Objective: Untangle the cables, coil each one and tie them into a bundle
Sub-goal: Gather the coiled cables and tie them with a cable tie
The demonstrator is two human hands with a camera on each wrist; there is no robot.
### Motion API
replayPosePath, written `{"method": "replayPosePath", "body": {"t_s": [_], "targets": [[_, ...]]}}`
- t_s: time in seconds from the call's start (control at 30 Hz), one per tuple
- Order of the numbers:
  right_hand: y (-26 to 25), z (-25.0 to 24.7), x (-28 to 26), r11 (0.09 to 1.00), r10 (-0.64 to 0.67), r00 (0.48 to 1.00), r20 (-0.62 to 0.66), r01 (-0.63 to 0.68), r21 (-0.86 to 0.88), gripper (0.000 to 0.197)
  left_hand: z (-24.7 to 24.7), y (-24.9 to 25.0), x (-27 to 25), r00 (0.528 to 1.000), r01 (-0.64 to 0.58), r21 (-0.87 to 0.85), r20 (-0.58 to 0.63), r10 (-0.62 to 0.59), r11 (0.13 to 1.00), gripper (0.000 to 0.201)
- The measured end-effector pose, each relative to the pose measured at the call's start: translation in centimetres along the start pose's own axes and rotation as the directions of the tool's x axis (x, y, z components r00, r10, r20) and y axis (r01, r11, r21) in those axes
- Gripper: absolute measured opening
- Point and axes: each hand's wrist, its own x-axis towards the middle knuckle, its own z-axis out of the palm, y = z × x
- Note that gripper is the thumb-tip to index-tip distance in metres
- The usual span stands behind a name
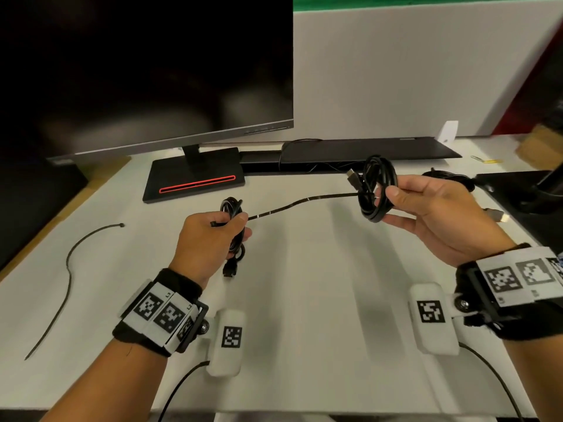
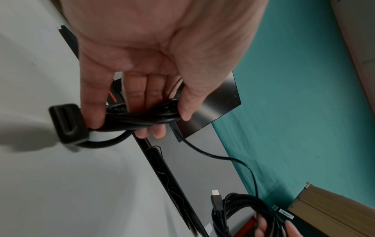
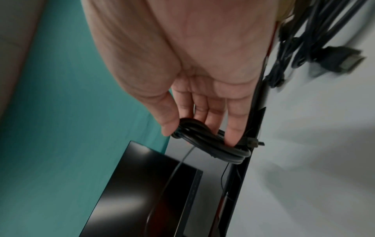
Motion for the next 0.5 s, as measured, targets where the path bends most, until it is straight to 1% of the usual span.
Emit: {"method": "replayPosePath", "body": {"t_s": [0.1, 0.27, 0.37, 0.43, 0.5], "targets": [[0.2, 2.0, -1.0, 1.000, -0.003, 0.999, 0.038, 0.004, -0.020, 0.023, 0.4, 0.1, -0.2, 1.000, -0.013, 0.010, 0.001, 0.013, 1.000, 0.018], [1.3, 6.1, -2.1, 0.993, -0.048, 0.996, 0.069, 0.056, -0.108, 0.020, 1.5, 0.2, -0.9, 1.000, -0.026, 0.003, 0.013, 0.026, 1.000, 0.016], [2.2, 8.2, -2.4, 0.990, -0.048, 0.997, 0.063, 0.056, -0.129, 0.020, 2.2, 0.6, -1.7, 0.995, -0.003, -0.065, 0.094, 0.010, 0.998, 0.018], [2.7, 9.4, -2.5, 0.993, -0.038, 0.998, 0.044, 0.043, -0.108, 0.018, 2.8, 1.0, -2.4, 0.987, 0.023, -0.111, 0.162, -0.005, 0.994, 0.019], [3.0, 10.4, -2.9, 0.994, -0.054, 0.998, 0.030, 0.057, -0.098, 0.016, 3.3, 1.1, -2.9, 0.981, 0.060, -0.145, 0.193, -0.032, 0.988, 0.022]]}}
